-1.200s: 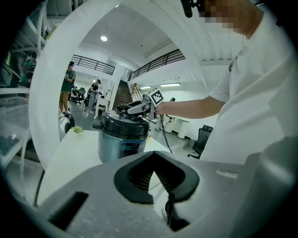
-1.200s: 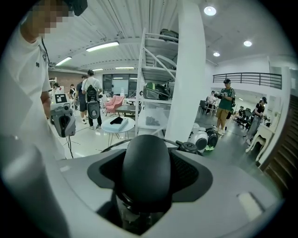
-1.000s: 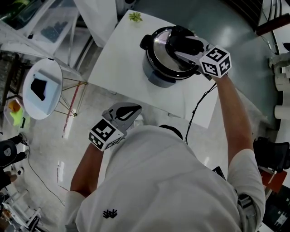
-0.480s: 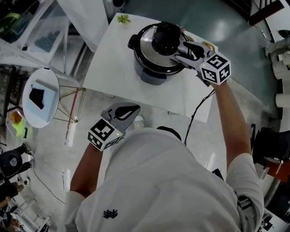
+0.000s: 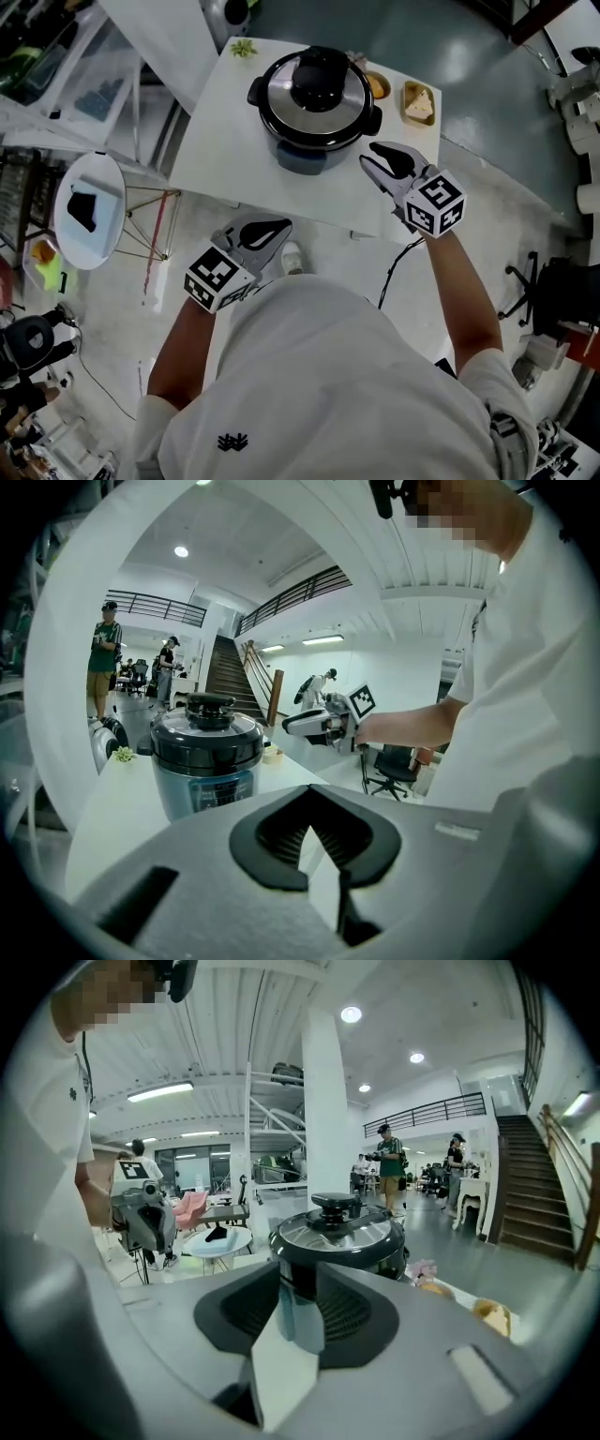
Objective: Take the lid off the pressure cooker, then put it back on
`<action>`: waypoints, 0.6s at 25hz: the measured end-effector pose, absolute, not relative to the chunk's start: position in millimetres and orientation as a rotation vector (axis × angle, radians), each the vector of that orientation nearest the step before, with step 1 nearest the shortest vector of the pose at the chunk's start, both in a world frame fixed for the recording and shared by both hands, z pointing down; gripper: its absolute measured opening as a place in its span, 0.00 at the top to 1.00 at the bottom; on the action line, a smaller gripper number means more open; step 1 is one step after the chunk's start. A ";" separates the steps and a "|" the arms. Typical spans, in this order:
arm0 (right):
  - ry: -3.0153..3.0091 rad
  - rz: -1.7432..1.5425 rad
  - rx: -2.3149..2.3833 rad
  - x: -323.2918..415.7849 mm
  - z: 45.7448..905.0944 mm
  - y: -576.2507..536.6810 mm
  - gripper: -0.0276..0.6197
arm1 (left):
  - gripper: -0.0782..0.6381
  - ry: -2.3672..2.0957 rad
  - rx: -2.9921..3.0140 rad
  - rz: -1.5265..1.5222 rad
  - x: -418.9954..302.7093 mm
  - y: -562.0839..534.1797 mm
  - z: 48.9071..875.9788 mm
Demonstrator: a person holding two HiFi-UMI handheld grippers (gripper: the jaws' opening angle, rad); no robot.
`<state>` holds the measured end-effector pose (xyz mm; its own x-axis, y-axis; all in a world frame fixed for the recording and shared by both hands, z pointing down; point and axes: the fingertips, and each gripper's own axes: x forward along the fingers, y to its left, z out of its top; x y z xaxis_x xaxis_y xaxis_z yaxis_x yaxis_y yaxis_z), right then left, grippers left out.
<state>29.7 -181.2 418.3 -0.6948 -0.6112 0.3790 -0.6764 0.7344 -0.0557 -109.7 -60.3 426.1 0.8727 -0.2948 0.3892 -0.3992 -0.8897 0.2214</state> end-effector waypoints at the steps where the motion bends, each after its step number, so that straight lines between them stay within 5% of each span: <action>1: -2.612 0.283 1.008 29.0 418.6 -170.3 0.76 | 0.88 -0.521 2.748 0.509 -106.9 -56.8 425.9; 15: -2.643 0.388 0.975 26.3 440.9 -33.8 0.93 | 0.88 -0.549 2.757 0.523 -70.1 1.3 419.9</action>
<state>26.3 -33.8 440.9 -0.7261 -0.5836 0.3637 -0.6634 0.7336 -0.1474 -70.1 1.3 419.9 0.8622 -0.3119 0.3991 -0.4138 -0.8881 0.1999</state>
